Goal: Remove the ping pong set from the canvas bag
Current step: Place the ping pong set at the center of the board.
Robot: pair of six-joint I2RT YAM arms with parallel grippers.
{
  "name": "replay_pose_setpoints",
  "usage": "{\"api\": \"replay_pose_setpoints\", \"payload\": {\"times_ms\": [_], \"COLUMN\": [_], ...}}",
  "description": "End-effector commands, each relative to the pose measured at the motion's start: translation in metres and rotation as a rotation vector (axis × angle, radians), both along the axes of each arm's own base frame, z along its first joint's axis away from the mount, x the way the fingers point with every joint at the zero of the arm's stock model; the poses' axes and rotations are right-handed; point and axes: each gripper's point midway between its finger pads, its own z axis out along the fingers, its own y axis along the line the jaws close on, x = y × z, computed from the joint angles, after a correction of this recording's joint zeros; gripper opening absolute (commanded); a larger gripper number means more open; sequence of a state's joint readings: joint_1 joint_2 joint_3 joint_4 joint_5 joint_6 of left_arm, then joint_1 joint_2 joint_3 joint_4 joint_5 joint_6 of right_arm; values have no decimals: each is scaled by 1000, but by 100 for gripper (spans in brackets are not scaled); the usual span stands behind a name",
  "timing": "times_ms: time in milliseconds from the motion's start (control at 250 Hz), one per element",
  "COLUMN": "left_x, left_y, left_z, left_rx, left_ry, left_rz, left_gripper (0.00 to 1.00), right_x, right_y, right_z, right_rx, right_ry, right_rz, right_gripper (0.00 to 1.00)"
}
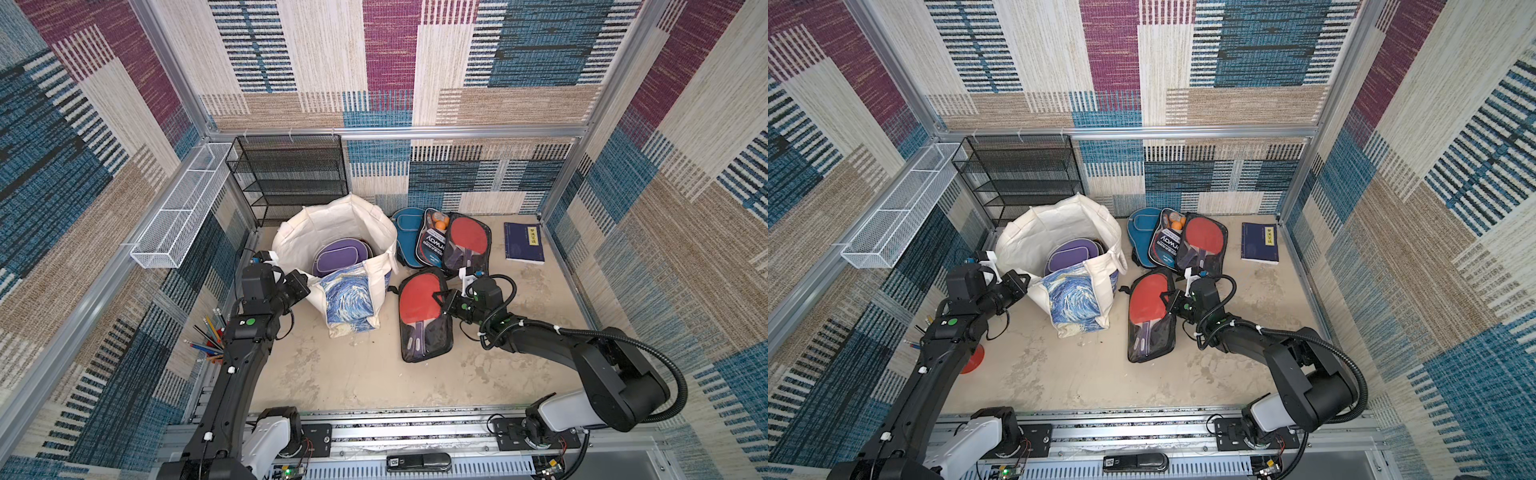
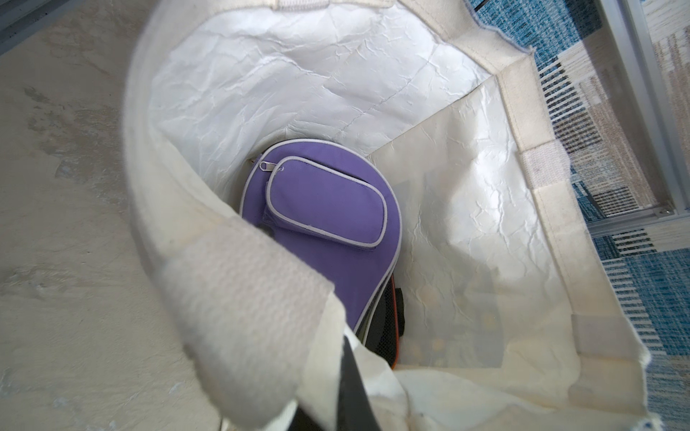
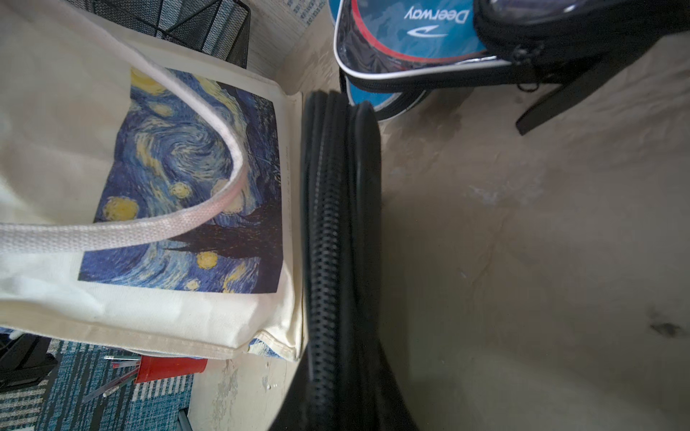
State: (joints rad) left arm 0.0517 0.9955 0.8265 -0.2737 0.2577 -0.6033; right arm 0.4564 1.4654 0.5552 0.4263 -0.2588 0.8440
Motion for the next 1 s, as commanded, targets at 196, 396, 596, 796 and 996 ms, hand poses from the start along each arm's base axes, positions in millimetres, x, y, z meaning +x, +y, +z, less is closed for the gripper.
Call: {"api": "replay_pose_setpoints", "payload": {"times_ms": [196,396,596,796,996], "left_x": [6,6,4,4,4], "left_y": [2,3,3,4,2], "left_z": [6,10,12,13,11], "left_rx": [-1,3,6,2,-9], "left_ry": [-39,-47,-49,-52,-51], "left_rz": [4,3,2,3,-2], "left_gripper": [0,0,0,0,0], "right_x": [4,4,7,8,11], "right_y": [-10,-8,-8,-9,-12], "right_z": [-36,-50,-56,-55,-50], "right_rx": [-80,-102,-123,-141,-182], "right_ry": [35,53,56,48,27], "right_rz": [-74,-85,-93,-91,-90], "right_gripper": [0,1,35,58,86]}}
